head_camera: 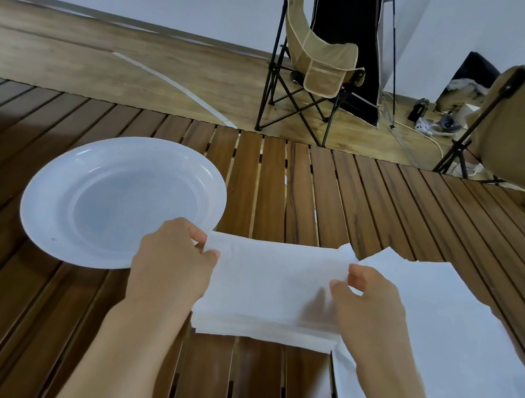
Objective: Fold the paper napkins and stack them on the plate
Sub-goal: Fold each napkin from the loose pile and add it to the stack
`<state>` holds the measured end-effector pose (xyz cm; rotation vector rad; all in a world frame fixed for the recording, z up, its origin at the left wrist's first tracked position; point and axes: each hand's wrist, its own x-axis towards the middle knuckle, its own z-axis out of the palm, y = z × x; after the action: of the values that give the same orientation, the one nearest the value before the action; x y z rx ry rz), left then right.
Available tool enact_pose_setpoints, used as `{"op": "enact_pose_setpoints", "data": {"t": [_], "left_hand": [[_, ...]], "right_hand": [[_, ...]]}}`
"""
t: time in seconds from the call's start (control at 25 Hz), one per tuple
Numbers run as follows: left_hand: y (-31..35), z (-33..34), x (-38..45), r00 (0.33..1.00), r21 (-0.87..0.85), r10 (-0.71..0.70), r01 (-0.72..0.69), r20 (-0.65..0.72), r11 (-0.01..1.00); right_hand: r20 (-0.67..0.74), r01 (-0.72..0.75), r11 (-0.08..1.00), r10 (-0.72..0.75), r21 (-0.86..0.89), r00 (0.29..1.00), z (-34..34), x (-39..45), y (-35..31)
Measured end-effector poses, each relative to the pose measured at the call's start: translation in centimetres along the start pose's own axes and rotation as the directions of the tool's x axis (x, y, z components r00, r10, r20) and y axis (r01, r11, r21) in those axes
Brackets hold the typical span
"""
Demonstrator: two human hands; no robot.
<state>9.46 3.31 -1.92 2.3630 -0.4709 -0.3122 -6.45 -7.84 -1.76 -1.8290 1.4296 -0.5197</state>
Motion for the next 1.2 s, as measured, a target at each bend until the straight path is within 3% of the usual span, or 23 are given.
{"op": "enact_pose_setpoints", "data": {"t": [0.24,0.48,0.76,0.84,1.0,1.2], "left_hand": [[-0.3,0.0,0.2,0.999,0.003,0.035,-0.035,0.027,0.999],[-0.1,0.5,0.1,0.992,0.032,0.000,-0.004,0.126,0.999],[-0.8,0.7,0.5,0.989,0.140,-0.070,0.052,0.132,0.989],[-1.2,0.6,0.7,0.986,0.124,-0.077,0.059,0.148,0.991],[-1.4,0.4,0.7,0.987,0.095,-0.103,0.091,0.122,0.991],[-0.8,-0.4,0.1,0.997,0.094,0.023,-0.016,-0.075,0.995]], "right_hand": [[0.091,0.030,0.998,-0.025,-0.061,0.996,0.4,0.3,0.2],[0.104,-0.118,0.993,0.119,-0.023,0.987,-0.2,1.0,1.1],[0.225,-0.035,0.997,0.048,-0.064,0.973,0.6,0.7,0.9],[0.191,-0.039,0.997,0.052,-0.072,0.980,0.4,1.0,1.3],[0.096,-0.009,0.952,0.040,-0.305,0.995,-1.1,1.0,2.1],[0.243,0.030,0.839,0.123,-0.543,0.962,0.3,1.0,2.5]]}}
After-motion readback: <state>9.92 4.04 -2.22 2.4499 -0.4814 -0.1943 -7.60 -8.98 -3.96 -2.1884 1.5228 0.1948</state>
